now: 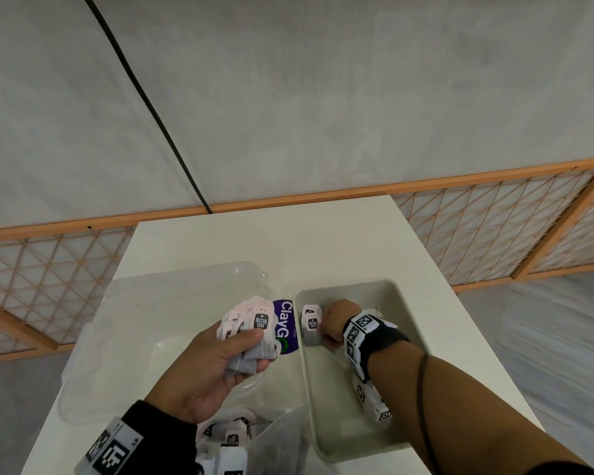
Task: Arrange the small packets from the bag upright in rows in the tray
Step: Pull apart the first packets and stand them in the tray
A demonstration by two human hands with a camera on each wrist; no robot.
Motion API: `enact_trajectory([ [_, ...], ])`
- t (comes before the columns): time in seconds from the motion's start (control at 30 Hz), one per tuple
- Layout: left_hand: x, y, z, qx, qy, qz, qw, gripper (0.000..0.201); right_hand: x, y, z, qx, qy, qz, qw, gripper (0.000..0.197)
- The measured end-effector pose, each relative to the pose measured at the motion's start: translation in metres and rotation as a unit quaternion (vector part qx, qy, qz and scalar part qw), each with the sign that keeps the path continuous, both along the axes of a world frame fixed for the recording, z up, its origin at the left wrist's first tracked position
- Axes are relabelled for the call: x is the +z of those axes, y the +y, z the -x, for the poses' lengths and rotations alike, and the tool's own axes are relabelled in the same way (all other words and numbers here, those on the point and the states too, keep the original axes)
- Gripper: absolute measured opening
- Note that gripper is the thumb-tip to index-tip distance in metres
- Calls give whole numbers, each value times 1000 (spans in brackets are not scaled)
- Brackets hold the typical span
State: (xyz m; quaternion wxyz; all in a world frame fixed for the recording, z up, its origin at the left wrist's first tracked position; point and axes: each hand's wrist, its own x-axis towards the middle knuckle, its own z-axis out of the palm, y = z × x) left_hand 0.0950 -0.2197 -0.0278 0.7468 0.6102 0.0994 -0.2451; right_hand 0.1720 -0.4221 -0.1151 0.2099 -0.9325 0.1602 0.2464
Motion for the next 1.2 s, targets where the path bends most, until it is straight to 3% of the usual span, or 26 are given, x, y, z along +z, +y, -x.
enact_trajectory([
  [0.07,0,0,0,0,1,1,1000,22,-2,-2,-1,36,43,26,998,31],
  [0.13,0,-1,0,-1,3,1,1000,21,-7,-4,-2,37,64,-13,997,27],
  [0.2,0,-1,-1,0,5,5,1000,21,-9,-5,-3,115,69,21,991,25],
  [0.27,-1,-1,-1,-1,6,7,1000,20,-11,-7,-3,100,70,45,992,29],
  [0.3,-1,-1,0,-1,7,7,1000,20,-10,-8,-1,62,54,13,997,29],
  [0.43,-3,0,-1,1,9,3,1000,22,-8,-4,0,97,62,40,993,14],
  [0.73,-3,1,-2,4,17,15,1000,24,-14,0,-4,57,21,26,998,3],
  [0.97,-3,1,-2,4,21,16,1000,23,-15,-3,-8,53,-41,-7,998,22],
  [1.2,-3,2,-2,6,21,19,1000,22,-15,-9,-3,52,-37,27,998,29],
])
